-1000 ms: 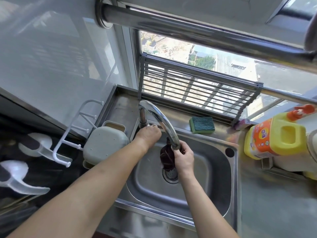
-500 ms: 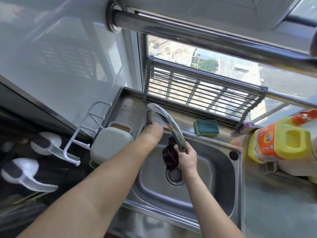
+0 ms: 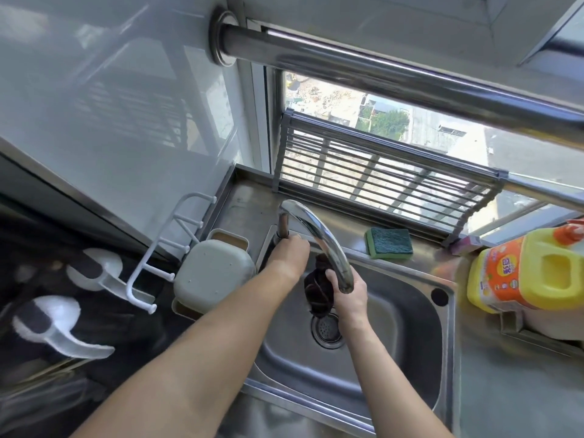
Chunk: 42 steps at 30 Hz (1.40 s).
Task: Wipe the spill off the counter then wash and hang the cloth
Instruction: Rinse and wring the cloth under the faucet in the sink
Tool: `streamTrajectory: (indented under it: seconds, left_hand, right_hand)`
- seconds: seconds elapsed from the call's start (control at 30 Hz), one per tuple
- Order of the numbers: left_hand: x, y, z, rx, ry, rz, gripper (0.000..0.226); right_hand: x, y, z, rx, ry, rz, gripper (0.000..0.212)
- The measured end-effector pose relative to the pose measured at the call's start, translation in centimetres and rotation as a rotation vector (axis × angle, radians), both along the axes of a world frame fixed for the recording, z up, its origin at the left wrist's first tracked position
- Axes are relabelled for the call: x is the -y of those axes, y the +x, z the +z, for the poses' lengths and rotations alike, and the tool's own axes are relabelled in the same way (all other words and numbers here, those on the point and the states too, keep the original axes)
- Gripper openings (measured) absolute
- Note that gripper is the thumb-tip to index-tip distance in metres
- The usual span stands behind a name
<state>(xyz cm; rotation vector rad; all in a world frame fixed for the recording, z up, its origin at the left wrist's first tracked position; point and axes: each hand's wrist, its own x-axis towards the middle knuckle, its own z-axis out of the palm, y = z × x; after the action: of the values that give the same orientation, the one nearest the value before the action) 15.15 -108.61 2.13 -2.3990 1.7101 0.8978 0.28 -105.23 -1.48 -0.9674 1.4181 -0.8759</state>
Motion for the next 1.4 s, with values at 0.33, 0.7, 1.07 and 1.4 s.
streamTrajectory:
  seconds: [0.33, 0.7, 1.07, 1.4]
  left_hand:
    - [-0.5, -0.5, -0.3, 0.192, -0.094, -0.177, 0.032]
    - [-0.3, -1.3, 0.0, 0.309, -0.061, -0.261, 0.030]
    - [-8.2, -5.6, -2.1, -0.082, -0.354, 0.015, 0.025]
    - [-10.1, -7.0, -3.0, -1.148, 0.155, 0.786, 0.029]
  right_hand:
    - [0.5, -0.9, -0.6, 0.039, 0.047, 0.009, 0.024]
    - [-1.7, -2.2, -1.0, 0.269, 0.322, -0.178, 0.020]
    - [-3.6, -3.2, 0.4, 0.463, 0.578, -0.290, 0.022]
    - [-4.4, -3.4, 0.1, 0.238, 0.481, -0.284, 0.021]
